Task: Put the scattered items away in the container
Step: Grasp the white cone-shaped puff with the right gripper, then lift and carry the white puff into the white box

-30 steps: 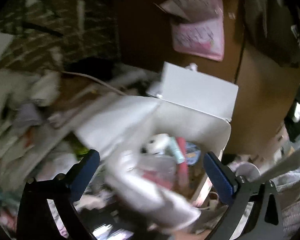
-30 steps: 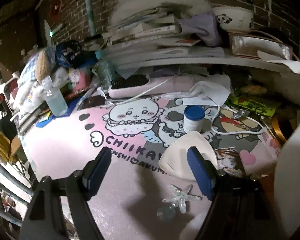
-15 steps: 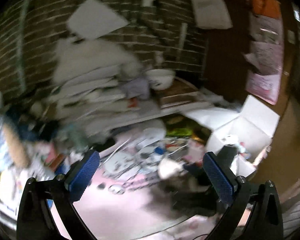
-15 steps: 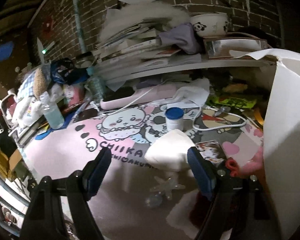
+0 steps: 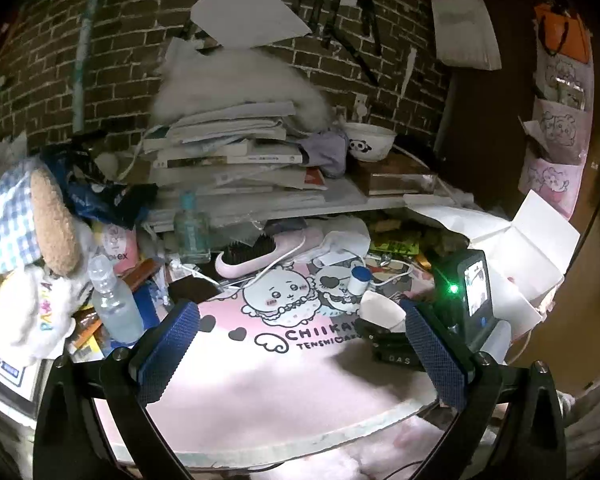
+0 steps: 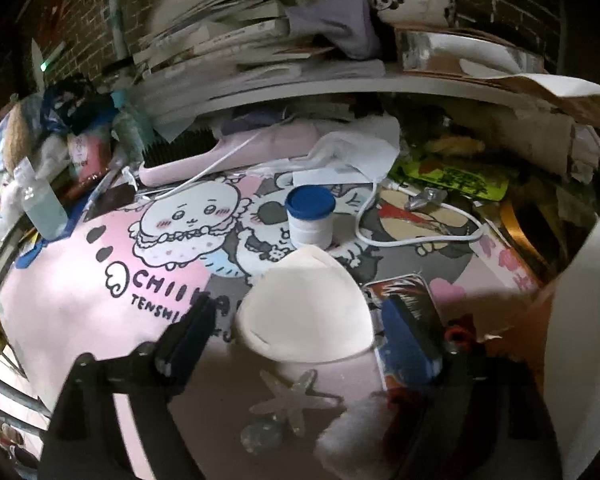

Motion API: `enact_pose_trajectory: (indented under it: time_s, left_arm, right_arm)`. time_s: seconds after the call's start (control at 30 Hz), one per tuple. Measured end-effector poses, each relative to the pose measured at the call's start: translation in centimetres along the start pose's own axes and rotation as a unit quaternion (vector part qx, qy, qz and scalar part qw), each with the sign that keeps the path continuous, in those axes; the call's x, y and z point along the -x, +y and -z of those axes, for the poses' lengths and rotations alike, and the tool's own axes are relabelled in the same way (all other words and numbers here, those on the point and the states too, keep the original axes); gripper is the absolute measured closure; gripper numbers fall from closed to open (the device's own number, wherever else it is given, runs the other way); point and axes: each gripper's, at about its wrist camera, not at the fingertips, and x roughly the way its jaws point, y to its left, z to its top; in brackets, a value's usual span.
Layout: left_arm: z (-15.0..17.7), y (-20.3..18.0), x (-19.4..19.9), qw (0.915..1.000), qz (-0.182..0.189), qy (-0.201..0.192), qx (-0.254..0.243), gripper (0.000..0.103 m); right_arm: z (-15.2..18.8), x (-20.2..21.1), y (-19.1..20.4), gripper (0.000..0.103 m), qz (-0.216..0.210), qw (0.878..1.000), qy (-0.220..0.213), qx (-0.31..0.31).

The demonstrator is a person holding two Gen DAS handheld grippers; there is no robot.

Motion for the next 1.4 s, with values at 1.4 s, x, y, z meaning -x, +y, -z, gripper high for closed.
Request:
enact_pose_trajectory:
  time_s: [1.4]
  left_arm:
    - [1.1,-2.1,-5.5,0.9974,0.017,0.070,0.002,0.000]
  right_arm:
    - [-4.8,17.5,-2.3,0.053,-0.024,0.983,-0.150,0.104]
